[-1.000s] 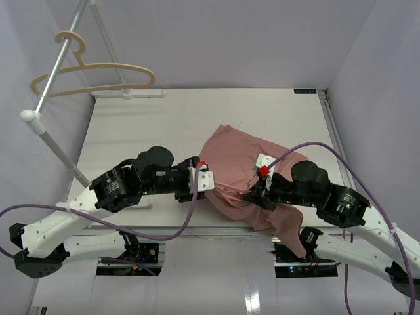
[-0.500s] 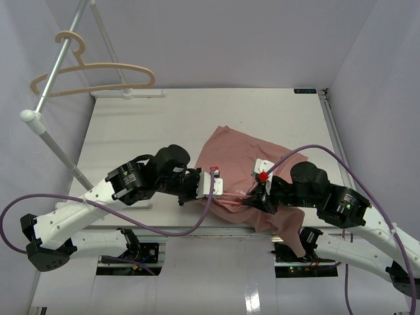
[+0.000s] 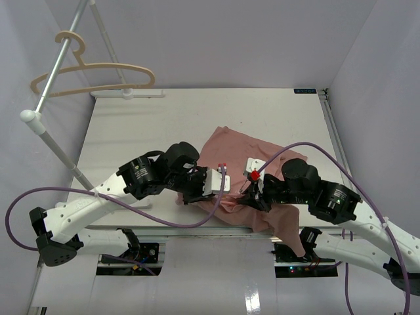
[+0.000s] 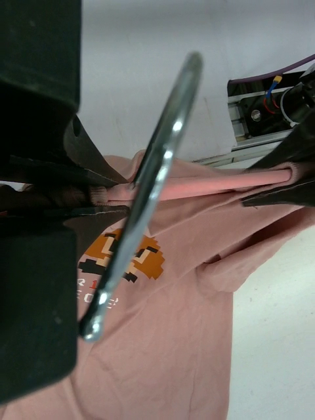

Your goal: Place the t-shirt on the hanger

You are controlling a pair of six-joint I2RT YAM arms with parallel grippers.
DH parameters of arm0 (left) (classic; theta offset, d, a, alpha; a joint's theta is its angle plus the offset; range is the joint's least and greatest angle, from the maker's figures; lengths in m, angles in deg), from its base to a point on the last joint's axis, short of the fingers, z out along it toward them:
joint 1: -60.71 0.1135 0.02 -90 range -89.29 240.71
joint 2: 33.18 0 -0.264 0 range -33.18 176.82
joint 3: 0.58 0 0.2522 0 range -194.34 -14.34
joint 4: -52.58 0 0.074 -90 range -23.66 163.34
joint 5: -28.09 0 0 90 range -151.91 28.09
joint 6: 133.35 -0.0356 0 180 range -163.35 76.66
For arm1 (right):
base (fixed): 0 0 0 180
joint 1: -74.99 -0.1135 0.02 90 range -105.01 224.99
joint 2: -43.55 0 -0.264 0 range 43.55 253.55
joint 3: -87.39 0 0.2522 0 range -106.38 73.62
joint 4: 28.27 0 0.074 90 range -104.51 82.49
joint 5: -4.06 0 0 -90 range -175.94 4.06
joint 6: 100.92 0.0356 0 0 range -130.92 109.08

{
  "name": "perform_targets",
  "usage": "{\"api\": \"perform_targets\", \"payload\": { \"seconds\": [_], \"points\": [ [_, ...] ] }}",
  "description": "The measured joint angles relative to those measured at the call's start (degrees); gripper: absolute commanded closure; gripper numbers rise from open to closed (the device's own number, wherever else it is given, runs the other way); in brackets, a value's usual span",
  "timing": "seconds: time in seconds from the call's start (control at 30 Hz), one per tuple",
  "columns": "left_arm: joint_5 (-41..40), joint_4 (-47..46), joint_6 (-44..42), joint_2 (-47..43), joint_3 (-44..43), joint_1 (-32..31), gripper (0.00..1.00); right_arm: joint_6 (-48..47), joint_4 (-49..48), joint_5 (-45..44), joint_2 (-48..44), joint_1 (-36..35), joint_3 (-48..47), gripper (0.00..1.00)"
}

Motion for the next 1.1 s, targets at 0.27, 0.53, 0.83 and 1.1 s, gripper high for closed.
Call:
{"api": "perform_targets", "payload": {
  "seconds": [0.27, 0.53, 0.83, 1.1],
  "points": [
    [0.8, -3.03, 0.07, 2.01, -0.31, -0.42, 1.0, 0.35, -3.26, -0.65, 0.85, -0.04, 1.11, 0.92],
    [0.92, -2.63, -0.13, 1.94, -0.34, -0.41, 1.0, 0.4, -4.31, -1.09, 0.31, -0.19, 1.95, 0.83],
    [-6.13, -6.56, 5.07, -1.66, 3.46, -0.91, 1.0, 3.73, -12.25, -8.31, -0.96, -0.25, 2.14, 0.29],
    [-15.9, -7.93, 9.47, -6.02, 7.53, -0.91, 1.0, 7.85, -13.38, -21.48, -4.01, -0.25, 2.25, 0.31]
  ]
}}
